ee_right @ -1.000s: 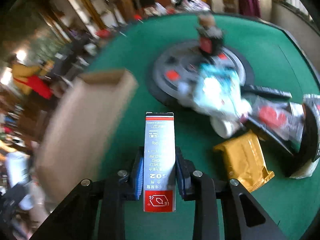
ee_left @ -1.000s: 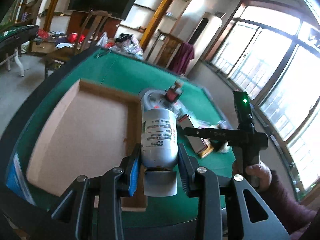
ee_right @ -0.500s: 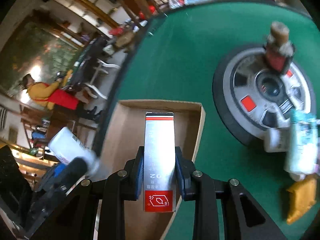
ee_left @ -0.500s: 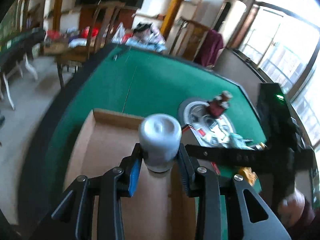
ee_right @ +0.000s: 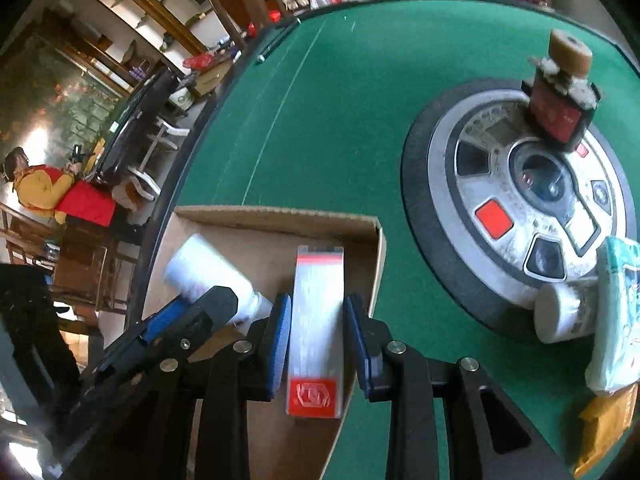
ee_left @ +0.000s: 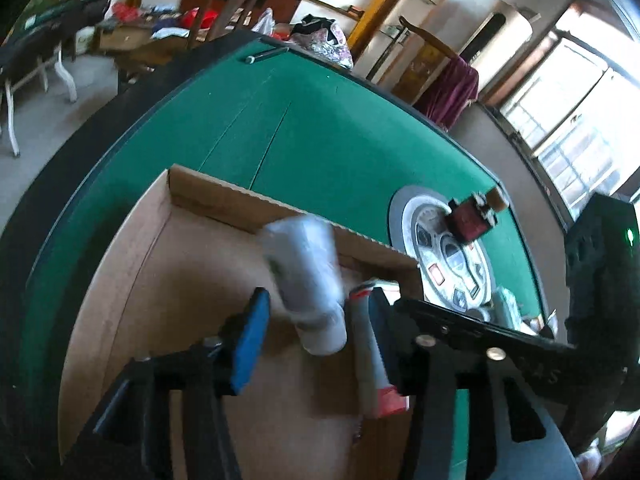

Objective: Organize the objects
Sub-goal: 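Drop the white bottle in the box with left gripper while right places red-white box, then return the left gripper to the pile and grasp the blue-white tissue pack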

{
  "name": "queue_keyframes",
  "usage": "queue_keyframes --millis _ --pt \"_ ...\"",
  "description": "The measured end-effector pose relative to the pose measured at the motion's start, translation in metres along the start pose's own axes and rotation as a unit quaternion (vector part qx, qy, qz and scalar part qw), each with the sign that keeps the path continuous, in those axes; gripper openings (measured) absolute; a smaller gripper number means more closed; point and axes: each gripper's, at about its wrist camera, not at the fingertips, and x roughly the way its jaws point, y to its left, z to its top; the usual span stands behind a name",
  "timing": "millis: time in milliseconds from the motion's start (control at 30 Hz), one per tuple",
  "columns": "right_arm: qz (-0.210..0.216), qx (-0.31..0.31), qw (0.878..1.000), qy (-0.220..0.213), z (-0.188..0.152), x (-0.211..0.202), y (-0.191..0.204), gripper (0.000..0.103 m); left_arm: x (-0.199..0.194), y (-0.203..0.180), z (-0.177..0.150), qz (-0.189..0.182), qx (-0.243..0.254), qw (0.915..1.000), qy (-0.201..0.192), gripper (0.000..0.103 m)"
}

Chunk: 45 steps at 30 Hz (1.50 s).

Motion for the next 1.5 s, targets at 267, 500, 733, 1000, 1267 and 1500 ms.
queue_keyframes --millis 267,500,733,1000,1267,1500 --pt "0.01 -0.016 0.998 -0.052 -0.011 -0.04 0.002 0.066 -0.014 -0.012 0.011 -0.003 0.006 0.9999 -0.011 0.069" --pt "-0.023 -0.057 0.989 -0.132 -0.065 -0.11 -0.029 0.09 -0.048 -0.032 -0.047 0.06 0.058 0.9935 -0.077 0.084" --pt "-0.008 0.002 0.99 -0.139 -0.099 -0.132 -0.095 0.09 -0.021 -0.027 -0.066 0.077 0.043 0.9959 -0.021 0.085" --pt "-0.004 0.031 0.985 -0.169 -0.136 -0.158 -0.135 0.09 -0.036 -0.033 -0.095 0.038 0.058 0.9975 -0.012 0.085" --pt "-0.061 0.027 0.984 -0.163 -0.147 -0.168 -0.177 0.091 -0.077 -0.071 -0.09 0.022 0.072 0.9958 -0.053 0.086" --pt "-0.097 0.003 0.986 -0.137 -0.136 -0.137 -0.182 0.091 -0.048 -0.128 -0.094 -0.018 0.087 0.996 -0.007 0.088"
